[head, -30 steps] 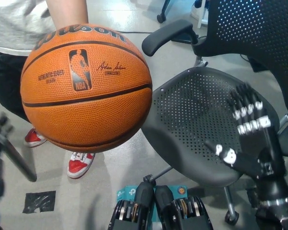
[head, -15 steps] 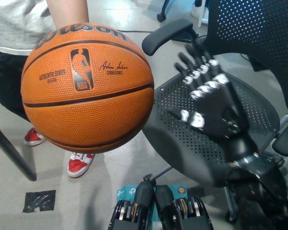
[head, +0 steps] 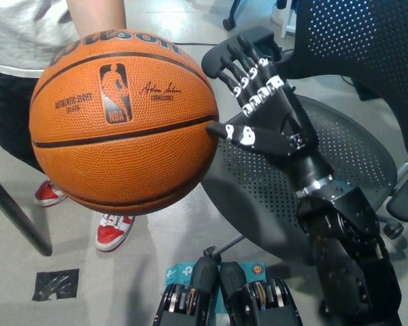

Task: The robot grabs the basketball from a person using both hands and then drops it on the black chair in the front

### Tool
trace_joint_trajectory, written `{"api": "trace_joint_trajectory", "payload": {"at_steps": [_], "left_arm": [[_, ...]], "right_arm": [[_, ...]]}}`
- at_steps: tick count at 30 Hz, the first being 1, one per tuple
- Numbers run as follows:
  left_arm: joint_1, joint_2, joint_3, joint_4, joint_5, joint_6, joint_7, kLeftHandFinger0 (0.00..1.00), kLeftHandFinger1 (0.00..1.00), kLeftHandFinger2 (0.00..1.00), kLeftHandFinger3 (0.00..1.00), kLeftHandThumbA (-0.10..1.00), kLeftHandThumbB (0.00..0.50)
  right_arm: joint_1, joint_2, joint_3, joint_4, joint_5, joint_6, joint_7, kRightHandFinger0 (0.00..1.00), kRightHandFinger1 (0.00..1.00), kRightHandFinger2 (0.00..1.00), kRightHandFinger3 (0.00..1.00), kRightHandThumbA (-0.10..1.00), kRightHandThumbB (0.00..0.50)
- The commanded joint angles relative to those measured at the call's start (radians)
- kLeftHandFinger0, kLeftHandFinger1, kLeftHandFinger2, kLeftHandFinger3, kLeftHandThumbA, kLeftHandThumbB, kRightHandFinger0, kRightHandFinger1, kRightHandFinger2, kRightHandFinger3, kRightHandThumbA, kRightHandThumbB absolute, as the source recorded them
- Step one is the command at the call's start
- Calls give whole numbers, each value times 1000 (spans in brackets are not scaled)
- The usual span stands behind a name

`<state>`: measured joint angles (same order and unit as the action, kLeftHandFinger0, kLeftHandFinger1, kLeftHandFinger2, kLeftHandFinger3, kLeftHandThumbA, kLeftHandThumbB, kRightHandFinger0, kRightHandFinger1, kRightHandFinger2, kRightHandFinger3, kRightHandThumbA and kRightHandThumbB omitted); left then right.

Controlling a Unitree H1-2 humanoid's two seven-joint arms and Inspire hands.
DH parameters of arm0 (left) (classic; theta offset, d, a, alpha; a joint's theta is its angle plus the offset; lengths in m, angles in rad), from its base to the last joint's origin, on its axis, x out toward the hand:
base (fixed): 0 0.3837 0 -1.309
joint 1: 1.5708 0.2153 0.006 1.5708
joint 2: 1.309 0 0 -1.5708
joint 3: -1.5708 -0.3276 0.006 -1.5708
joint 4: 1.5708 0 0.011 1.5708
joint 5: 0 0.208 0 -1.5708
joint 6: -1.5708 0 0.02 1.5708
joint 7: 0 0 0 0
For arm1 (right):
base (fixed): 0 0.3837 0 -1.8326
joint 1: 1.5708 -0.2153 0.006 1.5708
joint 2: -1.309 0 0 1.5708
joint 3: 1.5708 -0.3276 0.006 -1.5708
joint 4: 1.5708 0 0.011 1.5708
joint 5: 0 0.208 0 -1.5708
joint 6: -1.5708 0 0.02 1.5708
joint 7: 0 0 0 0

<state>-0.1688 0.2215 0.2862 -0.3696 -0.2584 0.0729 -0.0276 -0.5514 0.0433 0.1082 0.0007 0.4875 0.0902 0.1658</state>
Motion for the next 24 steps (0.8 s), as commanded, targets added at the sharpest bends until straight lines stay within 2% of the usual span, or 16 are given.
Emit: {"api": "trace_joint_trajectory", "payload": {"at_steps": [1, 5, 11, 13, 16, 20, 24], "left_arm": [[-31, 13, -7, -42, -1, 27, 11, 1000, 1000, 1000, 1000, 1000, 141], [-46, 4, -15, -38, 7, 29, 13, 1000, 1000, 1000, 1000, 1000, 149], [-58, -1, -31, -36, 8, 31, 6, 1000, 1000, 1000, 1000, 1000, 144], [-68, -12, -46, -29, 25, 28, 10, 1000, 1000, 1000, 1000, 1000, 148], [-72, -18, -51, -26, 31, 27, 15, 1000, 1000, 1000, 1000, 1000, 142], [-87, -42, -81, -13, 65, 9, 17, 1000, 1000, 1000, 1000, 1000, 159], [-91, -53, -91, -7, 77, 13, 17, 1000, 1000, 1000, 1000, 1000, 161]], "right_arm": [[-66, 16, -6, -11, -33, -22, 23, 1000, 1000, 1000, 1000, 1000, 414], [-69, 16, -1, -33, -45, -8, 20, 1000, 1000, 1000, 1000, 1000, 437], [-68, 25, 2, -35, -15, -12, 57, 1000, 1000, 1000, 1000, 1000, 438], [-54, 51, 3, -46, -3, 12, 41, 1000, 1000, 1000, 1000, 1000, 470], [-49, 56, 1, -45, -9, 16, 41, 1000, 1000, 1000, 1000, 1000, 471], [-30, 81, 17, 61, -64, -52, 56, 1000, 1000, 1000, 1000, 1000, 410], [-34, 89, 17, 116, -75, -69, 67, 1000, 1000, 1000, 1000, 1000, 394]]}}
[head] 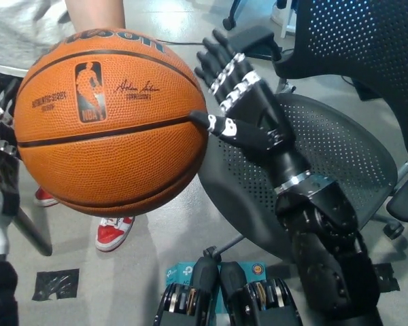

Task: The robot grabs the basketball from a person using both hands and then drops it on the black chair in the front

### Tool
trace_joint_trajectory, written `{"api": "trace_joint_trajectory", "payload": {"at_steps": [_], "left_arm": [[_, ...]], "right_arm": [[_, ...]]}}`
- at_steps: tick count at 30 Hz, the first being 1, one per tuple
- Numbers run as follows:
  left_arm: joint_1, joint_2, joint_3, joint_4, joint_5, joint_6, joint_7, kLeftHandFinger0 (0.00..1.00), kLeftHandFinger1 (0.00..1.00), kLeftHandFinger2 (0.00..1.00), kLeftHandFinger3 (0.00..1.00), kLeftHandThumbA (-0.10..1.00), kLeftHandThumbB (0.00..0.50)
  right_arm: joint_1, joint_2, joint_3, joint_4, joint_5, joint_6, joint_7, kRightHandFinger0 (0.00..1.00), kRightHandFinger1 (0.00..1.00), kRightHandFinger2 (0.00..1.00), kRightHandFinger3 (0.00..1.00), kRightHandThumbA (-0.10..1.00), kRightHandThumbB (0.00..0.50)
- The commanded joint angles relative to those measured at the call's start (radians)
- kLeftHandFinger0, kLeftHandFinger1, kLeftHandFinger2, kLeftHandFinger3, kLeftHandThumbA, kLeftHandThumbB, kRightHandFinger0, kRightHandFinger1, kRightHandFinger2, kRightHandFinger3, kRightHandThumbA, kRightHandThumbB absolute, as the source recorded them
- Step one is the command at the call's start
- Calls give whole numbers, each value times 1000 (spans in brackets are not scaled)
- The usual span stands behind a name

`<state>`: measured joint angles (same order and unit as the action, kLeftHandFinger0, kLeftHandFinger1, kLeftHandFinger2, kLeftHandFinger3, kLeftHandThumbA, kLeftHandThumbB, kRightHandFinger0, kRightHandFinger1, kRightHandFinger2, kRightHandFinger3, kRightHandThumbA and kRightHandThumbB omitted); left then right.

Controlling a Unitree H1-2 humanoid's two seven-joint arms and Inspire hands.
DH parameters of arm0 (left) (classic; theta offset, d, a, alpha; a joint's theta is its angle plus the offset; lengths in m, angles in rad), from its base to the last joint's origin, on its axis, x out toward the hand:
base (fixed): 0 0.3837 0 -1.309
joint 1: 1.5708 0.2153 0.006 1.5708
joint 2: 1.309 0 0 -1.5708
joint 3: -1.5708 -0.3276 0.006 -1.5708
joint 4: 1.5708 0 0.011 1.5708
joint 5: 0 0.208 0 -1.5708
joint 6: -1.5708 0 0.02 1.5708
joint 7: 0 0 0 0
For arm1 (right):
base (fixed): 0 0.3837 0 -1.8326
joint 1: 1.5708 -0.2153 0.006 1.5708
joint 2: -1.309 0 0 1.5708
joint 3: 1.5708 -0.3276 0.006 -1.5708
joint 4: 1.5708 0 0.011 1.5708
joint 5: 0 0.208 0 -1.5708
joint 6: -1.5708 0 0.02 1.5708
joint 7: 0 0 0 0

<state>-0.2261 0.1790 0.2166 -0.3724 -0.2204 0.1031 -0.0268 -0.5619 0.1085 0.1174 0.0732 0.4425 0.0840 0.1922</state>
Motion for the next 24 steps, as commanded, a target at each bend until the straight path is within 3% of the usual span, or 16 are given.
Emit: {"api": "trace_joint_trajectory", "payload": {"at_steps": [1, 12, 16, 18, 21, 24], "left_arm": [[-37, -23, -37, 2, 50, -8, 17, 1000, 1000, 1000, 1000, 1000, 160], [-74, -64, -87, 121, 96, -42, 25, 1000, 1000, 1000, 1000, 1000, 167], [-95, -93, -134, 207, 146, -84, 34, 1000, 1000, 1000, 1000, 1000, 169], [-95, -89, -160, 213, 183, -91, 36, 1000, 1000, 1000, 1000, 1000, 136], [-105, -86, -177, 228, 203, -102, 46, 1000, 1000, 1000, 1000, 1000, 132], [-109, -81, -202, 237, 223, -108, 48, 1000, 1000, 1000, 1000, 1000, 117]], "right_arm": [[-29, 32, 11, 113, -38, -78, 51, 1000, 1000, 1000, 1000, 1000, 390], [-57, 96, 11, 347, -48, -160, 93, 1000, 1000, 1000, 1000, 1000, 394], [-88, 126, 47, 493, -129, -224, 68, 1000, 1000, 1000, 1000, 1000, 399], [-89, 141, 57, 509, -142, -244, 69, 1000, 1000, 1000, 1000, 1000, 389], [-89, 154, 75, 484, -155, -247, 63, 1000, 1000, 1000, 1000, 1000, 368], [-91, 169, 98, 462, -187, -285, 53, 1000, 1000, 1000, 1000, 1000, 387]]}}
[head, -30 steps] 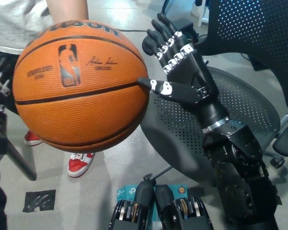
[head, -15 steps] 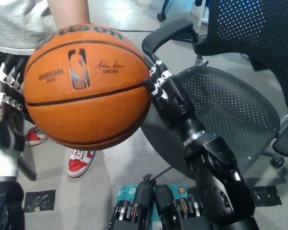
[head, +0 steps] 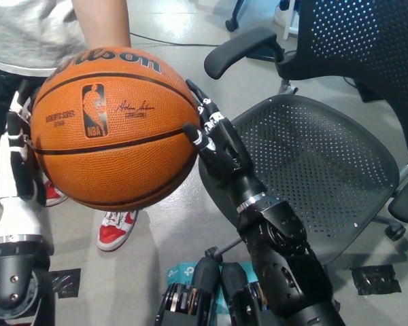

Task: The robot grabs the basketball from a person using both hands and then drops it on the black chair in the front

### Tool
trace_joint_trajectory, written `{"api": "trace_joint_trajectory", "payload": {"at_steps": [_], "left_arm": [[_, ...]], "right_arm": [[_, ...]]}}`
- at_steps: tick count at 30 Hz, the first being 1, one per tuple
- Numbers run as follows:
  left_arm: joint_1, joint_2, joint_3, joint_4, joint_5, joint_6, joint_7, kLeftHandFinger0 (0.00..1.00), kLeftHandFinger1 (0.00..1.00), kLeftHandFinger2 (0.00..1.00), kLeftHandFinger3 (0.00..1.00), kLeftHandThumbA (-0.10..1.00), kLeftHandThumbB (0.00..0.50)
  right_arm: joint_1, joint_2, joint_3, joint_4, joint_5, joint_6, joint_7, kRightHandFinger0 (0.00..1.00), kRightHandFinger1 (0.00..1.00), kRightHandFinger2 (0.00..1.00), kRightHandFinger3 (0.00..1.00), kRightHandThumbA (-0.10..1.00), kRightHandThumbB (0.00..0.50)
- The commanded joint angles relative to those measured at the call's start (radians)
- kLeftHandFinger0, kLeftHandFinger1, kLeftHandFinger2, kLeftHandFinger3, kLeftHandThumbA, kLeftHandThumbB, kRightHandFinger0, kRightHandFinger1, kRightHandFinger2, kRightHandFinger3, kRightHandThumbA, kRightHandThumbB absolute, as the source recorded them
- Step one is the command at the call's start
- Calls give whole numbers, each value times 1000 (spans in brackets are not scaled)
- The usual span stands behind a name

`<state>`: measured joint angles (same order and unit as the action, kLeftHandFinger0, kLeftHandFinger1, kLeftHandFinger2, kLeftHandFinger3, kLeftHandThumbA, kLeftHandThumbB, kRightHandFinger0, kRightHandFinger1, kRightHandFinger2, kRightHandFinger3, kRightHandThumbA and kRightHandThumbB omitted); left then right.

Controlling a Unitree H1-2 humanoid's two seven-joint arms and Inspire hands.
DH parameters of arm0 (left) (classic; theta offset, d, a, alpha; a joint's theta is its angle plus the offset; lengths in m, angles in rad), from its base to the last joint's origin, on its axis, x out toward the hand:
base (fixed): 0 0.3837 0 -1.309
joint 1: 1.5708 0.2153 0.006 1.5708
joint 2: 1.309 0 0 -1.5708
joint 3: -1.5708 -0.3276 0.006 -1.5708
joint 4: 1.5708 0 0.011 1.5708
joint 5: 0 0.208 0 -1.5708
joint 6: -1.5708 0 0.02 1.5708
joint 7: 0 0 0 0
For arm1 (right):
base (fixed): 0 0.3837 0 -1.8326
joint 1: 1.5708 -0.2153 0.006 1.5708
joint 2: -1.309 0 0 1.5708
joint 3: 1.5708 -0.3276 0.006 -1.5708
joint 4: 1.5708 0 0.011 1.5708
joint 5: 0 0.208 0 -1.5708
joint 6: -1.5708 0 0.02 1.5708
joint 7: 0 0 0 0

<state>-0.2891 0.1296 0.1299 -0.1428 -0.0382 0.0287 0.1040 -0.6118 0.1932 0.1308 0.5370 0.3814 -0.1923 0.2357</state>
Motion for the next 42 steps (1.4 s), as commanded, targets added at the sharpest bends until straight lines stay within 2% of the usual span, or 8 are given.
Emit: {"api": "trace_joint_trajectory", "payload": {"at_steps": [1, 4, 9, 16, 21, 27, 37, 42], "left_arm": [[-49, -31, -121, 13, 49, -33, -79, 1000, 1000, 1000, 1000, 1000, 109], [-61, -34, -140, 35, 73, -55, -63, 1000, 1000, 1000, 1000, 1000, 96], [-88, -38, -197, 23, 177, 3, -38, 1000, 1000, 1000, 1000, 1000, 104], [-151, -38, -225, 10, 179, 47, -43, 1000, 1000, 1000, 1000, 1000, 39], [-191, -36, -241, -1, 179, 73, -43, 1000, 1000, 1000, 1000, 1000, 38], [-274, -36, -269, -25, 201, 124, -44, 1000, 1000, 1000, 1000, 1000, 61], [-489, -75, -332, -11, 249, 279, -39, 1000, 1000, 1000, 1000, 1000, 109], [-587, -119, -344, 150, 229, 213, -26, 1000, 1000, 1000, 1000, 1000, 111]], "right_arm": [[-41, 87, 86, -6, -127, -12, 7, 1000, 1000, 1000, 1000, 1000, 374], [-42, 100, 95, -21, -129, -19, -6, 1000, 1000, 1000, 1000, 1000, 354], [-38, 148, 112, -44, -212, -73, -116, 1000, 1000, 1000, 1000, 1000, 217], [-45, 163, 104, -112, -224, -40, -201, 1000, 1000, 1000, 1000, 1000, 153], [-62, 154, 100, -154, -178, -17, -209, 1000, 1000, 1000, 1000, 1000, 161], [-91, 108, 98, -284, -198, 71, -273, 1000, 1000, 1000, 1000, 1000, 234], [-196, 16, 33, -433, -165, 171, -349, 1000, 1000, 1000, 1000, 1000, 251], [-234, -39, -34, -421, -94, 179, -339, 1000, 1000, 1000, 1000, 1000, 221]]}}
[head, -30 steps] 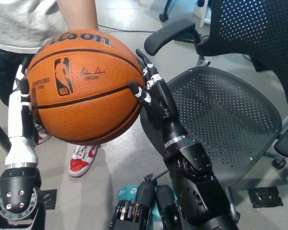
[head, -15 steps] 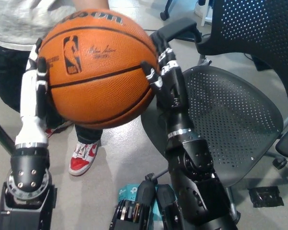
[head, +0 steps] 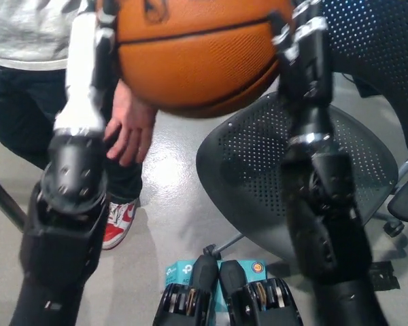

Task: The robot grabs the basketball from a person using both hands and then drops it on the black chair in the front

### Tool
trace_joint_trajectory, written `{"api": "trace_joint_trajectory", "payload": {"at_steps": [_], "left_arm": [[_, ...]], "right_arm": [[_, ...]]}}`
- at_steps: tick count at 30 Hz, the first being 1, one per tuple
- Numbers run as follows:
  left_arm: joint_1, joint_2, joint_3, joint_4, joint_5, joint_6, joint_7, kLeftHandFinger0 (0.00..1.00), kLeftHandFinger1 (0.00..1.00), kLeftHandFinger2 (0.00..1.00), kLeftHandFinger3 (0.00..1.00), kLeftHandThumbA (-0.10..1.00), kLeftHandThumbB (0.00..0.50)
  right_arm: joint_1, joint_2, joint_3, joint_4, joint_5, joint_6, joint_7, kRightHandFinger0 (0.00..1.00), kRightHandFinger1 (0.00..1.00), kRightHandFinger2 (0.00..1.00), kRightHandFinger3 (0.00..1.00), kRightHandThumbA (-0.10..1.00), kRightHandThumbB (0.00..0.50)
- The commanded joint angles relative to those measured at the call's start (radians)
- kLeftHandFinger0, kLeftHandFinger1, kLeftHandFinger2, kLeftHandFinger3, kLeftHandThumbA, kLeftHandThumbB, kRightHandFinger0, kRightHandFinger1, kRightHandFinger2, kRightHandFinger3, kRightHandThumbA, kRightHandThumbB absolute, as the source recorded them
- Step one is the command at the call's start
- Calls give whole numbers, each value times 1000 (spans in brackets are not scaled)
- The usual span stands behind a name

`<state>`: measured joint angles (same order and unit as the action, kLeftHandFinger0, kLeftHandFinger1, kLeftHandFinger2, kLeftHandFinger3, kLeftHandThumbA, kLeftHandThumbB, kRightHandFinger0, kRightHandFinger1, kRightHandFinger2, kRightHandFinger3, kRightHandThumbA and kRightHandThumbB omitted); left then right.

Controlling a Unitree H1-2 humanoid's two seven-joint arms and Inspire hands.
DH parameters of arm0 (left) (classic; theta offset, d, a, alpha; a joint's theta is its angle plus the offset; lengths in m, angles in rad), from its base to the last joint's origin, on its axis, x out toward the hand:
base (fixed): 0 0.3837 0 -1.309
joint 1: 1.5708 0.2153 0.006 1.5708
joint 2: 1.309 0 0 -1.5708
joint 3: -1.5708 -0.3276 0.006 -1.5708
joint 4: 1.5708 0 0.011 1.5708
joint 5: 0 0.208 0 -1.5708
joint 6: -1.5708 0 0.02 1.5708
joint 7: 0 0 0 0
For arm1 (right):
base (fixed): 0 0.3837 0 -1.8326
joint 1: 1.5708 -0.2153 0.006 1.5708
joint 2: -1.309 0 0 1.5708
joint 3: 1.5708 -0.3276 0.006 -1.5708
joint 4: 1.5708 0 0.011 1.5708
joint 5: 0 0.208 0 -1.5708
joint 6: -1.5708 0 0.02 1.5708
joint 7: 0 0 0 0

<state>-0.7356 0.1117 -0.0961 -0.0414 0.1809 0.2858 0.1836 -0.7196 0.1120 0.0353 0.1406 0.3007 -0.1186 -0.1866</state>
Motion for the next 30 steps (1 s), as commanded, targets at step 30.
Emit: {"api": "trace_joint_trajectory", "payload": {"at_steps": [30], "left_arm": [[-520, -342, -103, 1190, 15, -284, -47, 1000, 1000, 1000, 1000, 1000, 145]], "right_arm": [[-111, -127, -237, 385, 274, 189, 214, 1000, 1000, 1000, 1000, 1000, 232]]}}
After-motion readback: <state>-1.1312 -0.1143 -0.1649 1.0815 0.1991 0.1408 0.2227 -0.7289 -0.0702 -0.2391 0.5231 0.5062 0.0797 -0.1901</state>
